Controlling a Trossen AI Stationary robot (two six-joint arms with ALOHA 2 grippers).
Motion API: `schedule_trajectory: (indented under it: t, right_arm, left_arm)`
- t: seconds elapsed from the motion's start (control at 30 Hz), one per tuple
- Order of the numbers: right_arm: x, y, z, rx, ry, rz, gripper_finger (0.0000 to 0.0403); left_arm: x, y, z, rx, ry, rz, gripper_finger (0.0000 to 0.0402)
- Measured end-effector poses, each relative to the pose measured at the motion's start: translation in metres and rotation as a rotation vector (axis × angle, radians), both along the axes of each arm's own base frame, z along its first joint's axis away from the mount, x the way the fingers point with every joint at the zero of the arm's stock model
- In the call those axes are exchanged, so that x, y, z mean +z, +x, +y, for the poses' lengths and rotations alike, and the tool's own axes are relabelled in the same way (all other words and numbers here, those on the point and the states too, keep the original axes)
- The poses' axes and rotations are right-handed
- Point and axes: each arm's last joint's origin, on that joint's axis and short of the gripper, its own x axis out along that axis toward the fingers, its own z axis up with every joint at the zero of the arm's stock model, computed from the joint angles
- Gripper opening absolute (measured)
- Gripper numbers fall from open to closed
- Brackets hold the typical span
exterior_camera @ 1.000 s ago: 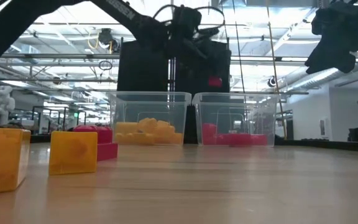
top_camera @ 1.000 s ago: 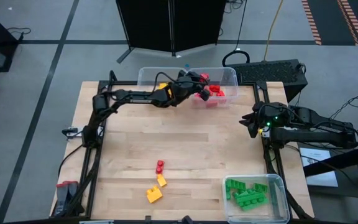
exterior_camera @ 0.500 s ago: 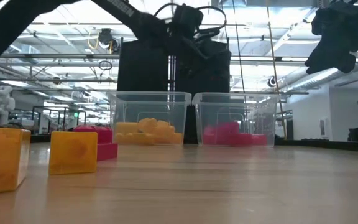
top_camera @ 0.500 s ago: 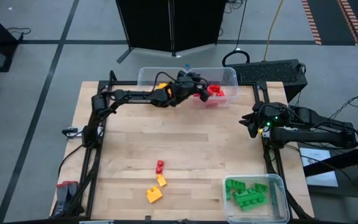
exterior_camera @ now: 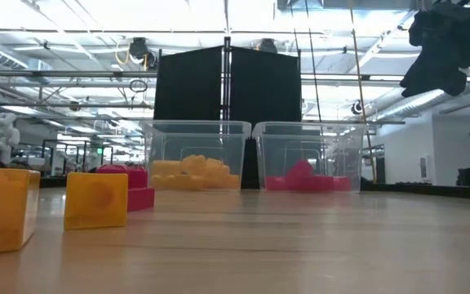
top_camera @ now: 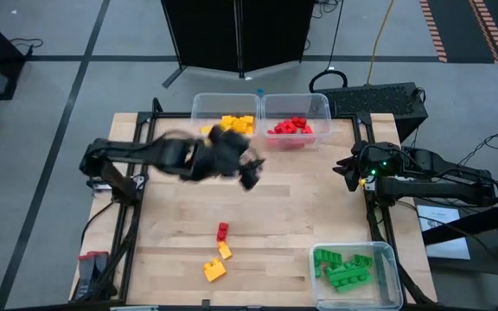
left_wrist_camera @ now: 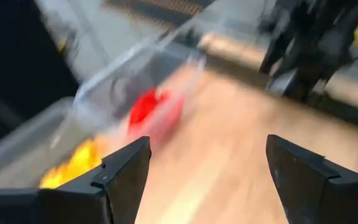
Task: Sort blocks
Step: Put the red game piece into the right transparent bin
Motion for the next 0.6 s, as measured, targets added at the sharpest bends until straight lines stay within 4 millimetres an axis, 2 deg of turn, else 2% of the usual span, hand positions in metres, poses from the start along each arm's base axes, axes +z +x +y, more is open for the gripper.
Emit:
schedule_trajectory:
  t: [0.13,0.27,0.43,0.6]
  right_arm:
    - [0.001,0.001,0.000,-0.003,0.003,-0.008,0.0144]
    - [0.001,0.000,0.000,-0.015,0.017,-0.014,0.0144]
    - [0.001,0.000,0.000,-0.020,0.023,-0.016,0.0144]
    - [0.000,0.000,0.000,-0.026,0.032,-0.018,0.0144]
  left_arm:
    - [-0.024,-0.019,-0.041,0.099,-0.108,0.107,0.0283]
    - [-0.048,-0.026,-0.067,0.217,-0.250,0.149,0.0283]
    - [-0.081,-0.016,-0.088,0.287,-0.390,0.243,0.0283]
    - [-0.116,-0.001,-0.101,0.358,-0.466,0.348,0.0283]
